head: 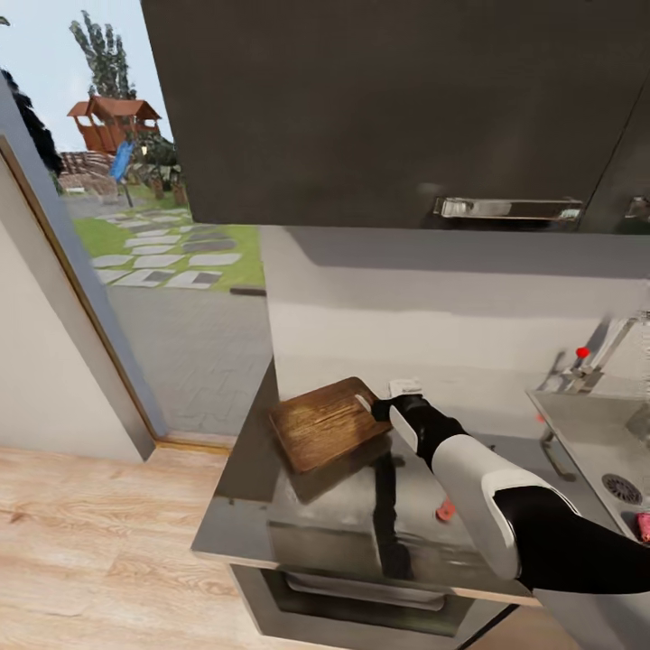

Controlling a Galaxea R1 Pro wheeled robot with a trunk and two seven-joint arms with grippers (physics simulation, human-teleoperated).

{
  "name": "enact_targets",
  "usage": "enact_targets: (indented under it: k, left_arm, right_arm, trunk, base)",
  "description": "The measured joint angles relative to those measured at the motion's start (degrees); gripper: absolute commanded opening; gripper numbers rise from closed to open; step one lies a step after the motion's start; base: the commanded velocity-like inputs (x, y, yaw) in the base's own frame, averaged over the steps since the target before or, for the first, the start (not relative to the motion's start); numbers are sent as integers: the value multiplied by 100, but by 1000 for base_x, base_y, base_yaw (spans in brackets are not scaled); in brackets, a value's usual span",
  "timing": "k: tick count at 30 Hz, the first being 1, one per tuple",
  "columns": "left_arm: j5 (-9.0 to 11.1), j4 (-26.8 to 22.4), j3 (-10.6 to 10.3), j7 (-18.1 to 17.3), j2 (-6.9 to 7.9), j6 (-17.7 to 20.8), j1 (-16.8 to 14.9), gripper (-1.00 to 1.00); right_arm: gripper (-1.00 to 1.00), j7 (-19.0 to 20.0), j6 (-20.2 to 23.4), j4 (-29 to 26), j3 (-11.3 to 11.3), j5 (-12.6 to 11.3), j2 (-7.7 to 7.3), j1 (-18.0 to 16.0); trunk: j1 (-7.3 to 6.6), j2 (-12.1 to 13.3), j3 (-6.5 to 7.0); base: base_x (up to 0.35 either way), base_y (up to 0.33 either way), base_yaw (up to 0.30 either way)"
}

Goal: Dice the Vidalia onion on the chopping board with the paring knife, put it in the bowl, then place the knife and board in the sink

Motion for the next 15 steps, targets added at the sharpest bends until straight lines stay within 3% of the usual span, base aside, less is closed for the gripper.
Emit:
enact_targets:
  k: [15]
  left_arm:
    - [-6, 1, 2, 0, 0, -1, 0, 100]
  right_arm:
    - [-100, -176, 0, 1, 4, -4, -20, 0]
  trunk:
    - [0, 1, 106]
  base:
    - [0, -203, -7]
